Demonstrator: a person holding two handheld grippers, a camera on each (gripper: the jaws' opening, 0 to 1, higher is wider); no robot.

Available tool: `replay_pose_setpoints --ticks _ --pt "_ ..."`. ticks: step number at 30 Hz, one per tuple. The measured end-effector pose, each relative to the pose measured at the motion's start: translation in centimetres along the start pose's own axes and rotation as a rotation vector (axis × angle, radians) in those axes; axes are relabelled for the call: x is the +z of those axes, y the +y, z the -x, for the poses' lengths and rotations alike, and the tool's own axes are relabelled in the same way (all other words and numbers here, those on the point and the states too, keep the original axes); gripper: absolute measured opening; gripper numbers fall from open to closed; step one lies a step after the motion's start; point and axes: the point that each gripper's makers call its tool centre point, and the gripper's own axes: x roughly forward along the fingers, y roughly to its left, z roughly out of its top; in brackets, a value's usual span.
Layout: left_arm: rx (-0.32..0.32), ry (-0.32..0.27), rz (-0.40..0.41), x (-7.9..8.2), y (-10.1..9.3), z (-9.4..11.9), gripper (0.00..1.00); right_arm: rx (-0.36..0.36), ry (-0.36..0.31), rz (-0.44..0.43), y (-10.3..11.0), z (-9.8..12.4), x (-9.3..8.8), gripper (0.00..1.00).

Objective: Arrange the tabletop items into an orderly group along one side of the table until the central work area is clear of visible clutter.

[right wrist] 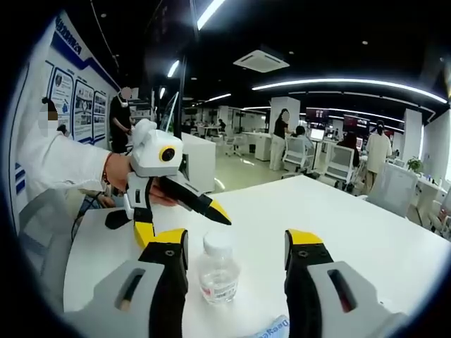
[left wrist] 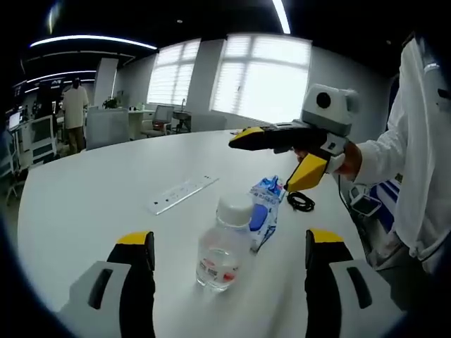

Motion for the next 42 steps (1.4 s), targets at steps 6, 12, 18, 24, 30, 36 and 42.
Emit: replay_pose_setpoints --ticks 6,12,18,24,30,36,42 --pt "0.015 -0.008 -0.002 0.8 -0.5 0.9 0.95 0.008 0.005 0.002 0.5 0.8 0.1 0.60" --pt "0.021 -0.012 -0.011 1.4 -1.5 1.7 0.96 0.013 0.014 0.000 0.9 1.7 0.2 0.63" --pt "0.031 -0.016 -0.018 1.9 -2.8 2.6 0.98 0.015 0.017 -0.008 1.2 3.0 0.1 0.64" --pt "0.038 -0.019 -0.025 2.1 -4.3 3.2 1.00 0.030 0.032 -0.013 1.9 4.3 -0.2 0.67" --pt "0.048 -0.022 -0.026 1.9 -5.7 3.9 1.00 0.064 0.054 -0.024 3.0 5.4 -0.8 0.68" --pt "0.065 -0.028 -0.009 1.3 -6.9 4.6 1.00 0.107 0.094 -0.041 4.5 6.8 -2.1 0.68" --pt "0.078 -0.031 0.007 0.6 -8.4 5.4 1.00 0.148 0.129 -0.060 6.1 8.0 -3.2 0.68"
